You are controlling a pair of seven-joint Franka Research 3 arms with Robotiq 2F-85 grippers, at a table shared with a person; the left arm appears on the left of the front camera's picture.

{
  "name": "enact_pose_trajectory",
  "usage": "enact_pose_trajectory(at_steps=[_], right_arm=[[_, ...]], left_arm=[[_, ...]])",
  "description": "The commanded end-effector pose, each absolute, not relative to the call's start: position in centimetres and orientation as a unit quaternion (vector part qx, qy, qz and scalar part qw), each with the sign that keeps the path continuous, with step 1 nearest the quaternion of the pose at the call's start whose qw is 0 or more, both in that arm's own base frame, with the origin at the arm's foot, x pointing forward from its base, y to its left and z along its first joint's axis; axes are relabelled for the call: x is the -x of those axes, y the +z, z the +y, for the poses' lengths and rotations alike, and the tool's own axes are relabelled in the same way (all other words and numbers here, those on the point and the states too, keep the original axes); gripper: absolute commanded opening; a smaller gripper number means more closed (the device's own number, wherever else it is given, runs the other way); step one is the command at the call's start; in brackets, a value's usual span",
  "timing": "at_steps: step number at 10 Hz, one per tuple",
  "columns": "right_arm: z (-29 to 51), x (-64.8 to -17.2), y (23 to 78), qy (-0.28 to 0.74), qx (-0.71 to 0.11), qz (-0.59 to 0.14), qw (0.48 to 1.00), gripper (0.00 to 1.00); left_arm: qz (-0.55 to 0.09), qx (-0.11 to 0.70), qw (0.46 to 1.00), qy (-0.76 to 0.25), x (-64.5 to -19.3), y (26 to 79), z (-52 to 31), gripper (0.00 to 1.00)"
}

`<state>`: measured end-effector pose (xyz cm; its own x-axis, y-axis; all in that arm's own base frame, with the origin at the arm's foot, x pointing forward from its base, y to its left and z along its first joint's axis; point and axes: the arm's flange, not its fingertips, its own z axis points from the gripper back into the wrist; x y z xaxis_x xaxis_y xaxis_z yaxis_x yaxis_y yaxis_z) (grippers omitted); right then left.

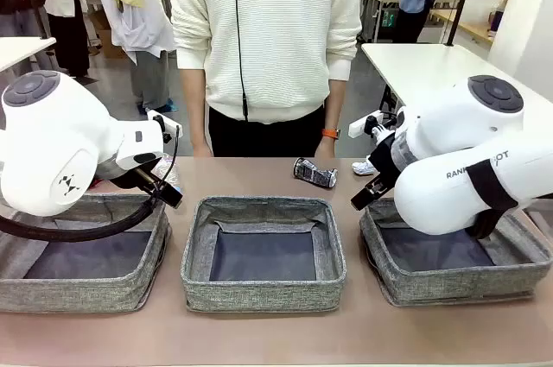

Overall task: Sort the waste into the appropriate baskets.
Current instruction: Pick up the waste item pointed out by the person.

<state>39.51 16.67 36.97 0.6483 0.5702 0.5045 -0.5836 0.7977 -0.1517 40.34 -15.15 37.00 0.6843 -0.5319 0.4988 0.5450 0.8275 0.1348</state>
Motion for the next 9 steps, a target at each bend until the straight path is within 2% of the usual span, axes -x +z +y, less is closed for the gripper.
enact_pose_trajectory(at_steps=[1,9], right_arm=[[16.67,-39.52,36.97,0.318,-0.012,-0.274,0.908,1.0],[16.67,-39.52,36.97,0.318,-0.012,-0.274,0.908,1.0]], left_arm=[[-0.268,0.012,0.918,-0.293,-40.34,37.0,-15.15,1.0],[-0.268,0.012,0.918,-0.293,-40.34,37.0,-15.15,1.0]])
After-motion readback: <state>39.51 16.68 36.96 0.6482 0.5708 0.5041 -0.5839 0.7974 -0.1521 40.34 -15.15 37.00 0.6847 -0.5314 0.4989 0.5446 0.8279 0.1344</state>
